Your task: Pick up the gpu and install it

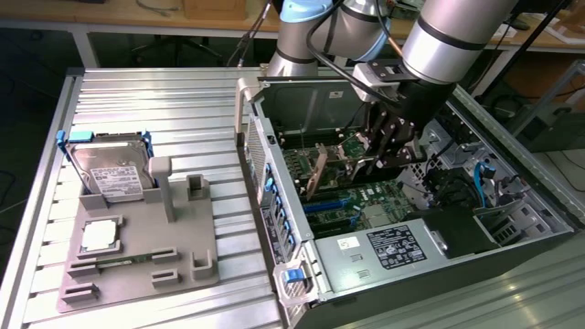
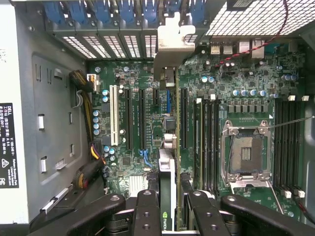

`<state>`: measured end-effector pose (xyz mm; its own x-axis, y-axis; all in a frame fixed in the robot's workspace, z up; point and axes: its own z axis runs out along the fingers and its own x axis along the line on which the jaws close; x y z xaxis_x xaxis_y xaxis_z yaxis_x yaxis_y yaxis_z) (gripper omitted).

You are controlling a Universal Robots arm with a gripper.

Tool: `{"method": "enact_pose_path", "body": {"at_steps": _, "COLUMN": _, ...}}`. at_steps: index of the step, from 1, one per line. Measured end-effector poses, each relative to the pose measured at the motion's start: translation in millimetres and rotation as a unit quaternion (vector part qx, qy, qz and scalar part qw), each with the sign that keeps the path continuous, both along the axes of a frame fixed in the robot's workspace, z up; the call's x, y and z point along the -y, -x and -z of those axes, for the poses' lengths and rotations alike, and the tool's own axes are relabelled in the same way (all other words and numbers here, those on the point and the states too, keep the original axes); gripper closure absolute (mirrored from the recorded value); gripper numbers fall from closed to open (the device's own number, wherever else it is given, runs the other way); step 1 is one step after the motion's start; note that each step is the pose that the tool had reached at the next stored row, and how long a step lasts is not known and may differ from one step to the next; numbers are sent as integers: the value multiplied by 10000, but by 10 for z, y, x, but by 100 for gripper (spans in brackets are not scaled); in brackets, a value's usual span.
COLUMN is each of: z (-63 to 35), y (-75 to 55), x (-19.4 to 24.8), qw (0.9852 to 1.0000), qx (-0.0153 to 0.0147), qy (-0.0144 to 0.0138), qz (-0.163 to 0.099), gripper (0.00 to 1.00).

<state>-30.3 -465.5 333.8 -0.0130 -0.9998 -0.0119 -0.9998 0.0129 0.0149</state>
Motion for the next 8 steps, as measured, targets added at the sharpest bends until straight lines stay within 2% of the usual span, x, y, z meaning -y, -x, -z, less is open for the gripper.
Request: {"method": "enact_pose_path", "body": {"at_steps": 8, "z": 25, "y": 0, "x": 0, "qw": 10000, "qx": 0, "qy": 0, "qz": 0, "gripper": 73}}
